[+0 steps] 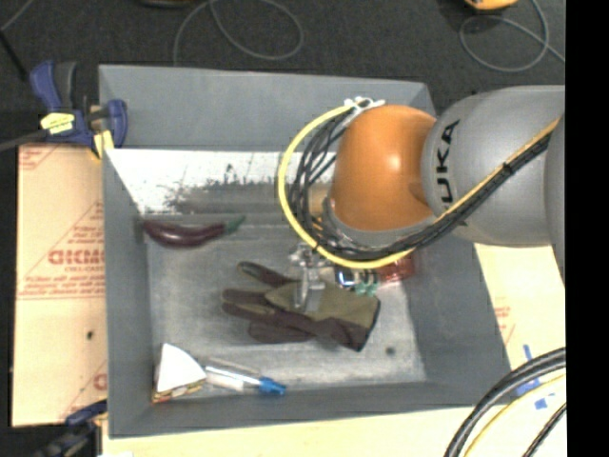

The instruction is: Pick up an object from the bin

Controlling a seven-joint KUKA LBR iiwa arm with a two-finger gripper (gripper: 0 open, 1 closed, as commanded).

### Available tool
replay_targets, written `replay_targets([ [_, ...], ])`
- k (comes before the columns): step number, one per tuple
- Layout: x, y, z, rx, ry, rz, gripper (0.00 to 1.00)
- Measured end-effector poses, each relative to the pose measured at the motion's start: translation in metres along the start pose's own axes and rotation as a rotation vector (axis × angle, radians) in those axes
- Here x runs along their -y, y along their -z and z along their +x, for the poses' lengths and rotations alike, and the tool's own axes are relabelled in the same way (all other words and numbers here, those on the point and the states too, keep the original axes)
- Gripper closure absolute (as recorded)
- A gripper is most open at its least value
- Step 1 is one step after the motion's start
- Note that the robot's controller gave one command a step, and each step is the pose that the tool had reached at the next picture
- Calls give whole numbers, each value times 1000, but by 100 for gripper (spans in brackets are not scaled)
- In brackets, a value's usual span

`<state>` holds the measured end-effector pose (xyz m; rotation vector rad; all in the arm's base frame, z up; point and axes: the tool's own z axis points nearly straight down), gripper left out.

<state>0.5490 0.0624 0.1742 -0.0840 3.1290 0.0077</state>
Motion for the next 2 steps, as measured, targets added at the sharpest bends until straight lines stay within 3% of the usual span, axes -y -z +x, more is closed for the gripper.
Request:
replay_targets([
  [1, -12, 44, 8, -11, 26, 1, 100],
  [2, -18, 66, 8, -10, 33, 2, 100],
])
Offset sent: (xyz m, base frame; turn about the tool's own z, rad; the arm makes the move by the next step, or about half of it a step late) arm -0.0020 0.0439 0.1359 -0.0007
